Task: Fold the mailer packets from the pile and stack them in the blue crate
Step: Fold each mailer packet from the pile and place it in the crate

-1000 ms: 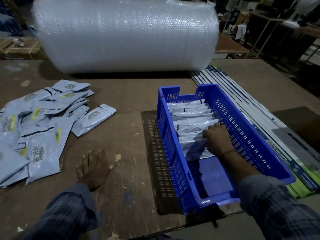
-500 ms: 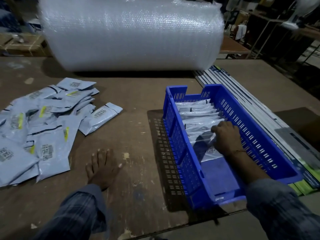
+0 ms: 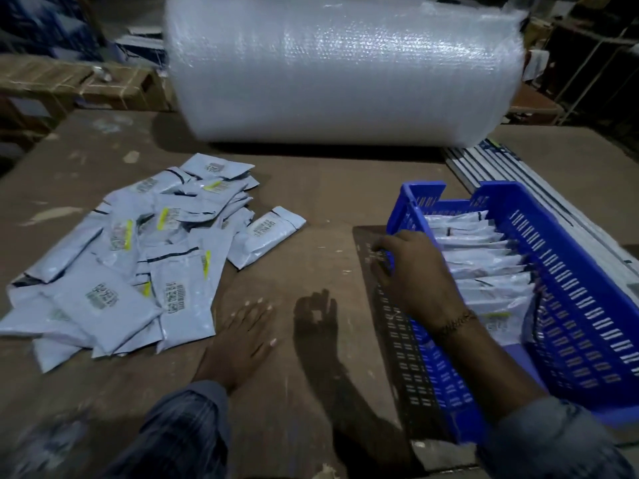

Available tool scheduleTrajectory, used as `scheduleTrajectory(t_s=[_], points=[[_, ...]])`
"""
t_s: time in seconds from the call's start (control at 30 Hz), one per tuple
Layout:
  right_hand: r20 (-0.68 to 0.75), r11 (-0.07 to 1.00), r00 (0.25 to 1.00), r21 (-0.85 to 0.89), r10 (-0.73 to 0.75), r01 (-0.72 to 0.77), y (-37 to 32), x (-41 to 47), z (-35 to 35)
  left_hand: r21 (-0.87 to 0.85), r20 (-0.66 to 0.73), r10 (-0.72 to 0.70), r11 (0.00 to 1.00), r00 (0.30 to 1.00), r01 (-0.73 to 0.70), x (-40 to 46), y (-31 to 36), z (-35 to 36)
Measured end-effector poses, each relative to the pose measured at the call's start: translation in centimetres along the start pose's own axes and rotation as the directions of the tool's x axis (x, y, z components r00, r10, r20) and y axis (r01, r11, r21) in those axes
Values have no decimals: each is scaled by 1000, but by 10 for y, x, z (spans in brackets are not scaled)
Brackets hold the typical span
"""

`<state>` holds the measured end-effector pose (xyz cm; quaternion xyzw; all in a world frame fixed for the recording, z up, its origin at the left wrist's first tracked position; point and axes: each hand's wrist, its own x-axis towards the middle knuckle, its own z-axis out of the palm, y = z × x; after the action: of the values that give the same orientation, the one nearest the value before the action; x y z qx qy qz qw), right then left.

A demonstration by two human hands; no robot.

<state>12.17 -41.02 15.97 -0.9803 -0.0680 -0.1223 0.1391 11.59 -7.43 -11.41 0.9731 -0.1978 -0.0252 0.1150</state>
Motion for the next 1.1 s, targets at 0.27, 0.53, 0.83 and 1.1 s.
scheduleTrajectory(t_s=[0.27,0.53,0.83,1.1], points=[[329,998,944,50,18,-37,-65,47,119,-6,19,106,994,994,-106,16,-23,-17],[359,993,933,-117,33,10,-96,105,207,-119,-34,105,987,994,-108,10,-24,-20],[470,910,881,-340,-54,237,-97,153,289,-99,-35,82,991,996,-85,8,-20,-23],[410,888,912,-420,4,185,-97,130,265,-99,-48,85,991,995,-90,7,-17,-26]])
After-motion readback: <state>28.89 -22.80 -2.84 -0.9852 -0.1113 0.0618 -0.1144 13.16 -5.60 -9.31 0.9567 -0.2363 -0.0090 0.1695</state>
